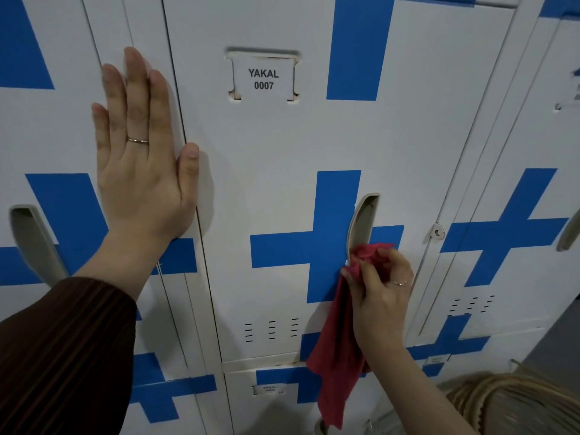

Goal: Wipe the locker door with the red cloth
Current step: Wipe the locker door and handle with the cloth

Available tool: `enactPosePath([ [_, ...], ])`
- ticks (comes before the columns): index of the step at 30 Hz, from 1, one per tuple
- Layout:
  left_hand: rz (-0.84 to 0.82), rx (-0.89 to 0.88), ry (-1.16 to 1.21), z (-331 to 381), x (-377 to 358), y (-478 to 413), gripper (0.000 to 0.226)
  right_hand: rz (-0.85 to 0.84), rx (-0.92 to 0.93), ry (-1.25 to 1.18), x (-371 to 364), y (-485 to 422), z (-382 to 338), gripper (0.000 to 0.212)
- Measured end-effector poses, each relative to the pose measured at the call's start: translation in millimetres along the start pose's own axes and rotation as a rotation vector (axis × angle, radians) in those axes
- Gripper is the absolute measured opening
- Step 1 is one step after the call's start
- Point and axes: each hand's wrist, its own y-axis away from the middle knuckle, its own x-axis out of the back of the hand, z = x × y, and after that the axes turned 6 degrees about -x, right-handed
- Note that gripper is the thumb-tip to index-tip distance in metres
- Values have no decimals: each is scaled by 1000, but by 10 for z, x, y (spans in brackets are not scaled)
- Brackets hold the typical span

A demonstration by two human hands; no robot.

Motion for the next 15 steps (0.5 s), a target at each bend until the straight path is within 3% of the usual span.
enactPosePath([
  [3,-1,3,0,-1,-1,9,59,-80,-215,-240,41,-51,-39,19],
  [7,13,-3,-1,-1,-2,4,59,-116,-258,-246,44,0,-20,15],
  [10,18,-7,-5,-8,-6,4,58,-145,-164,-123,54,35,-74,18],
  [13,12,-6,-2,-5,-6,6,58,-99,54,97,78,-41,-73,20],
  [15,12,-4,1,2,-4,7,58,-97,66,87,106,-103,-70,18],
])
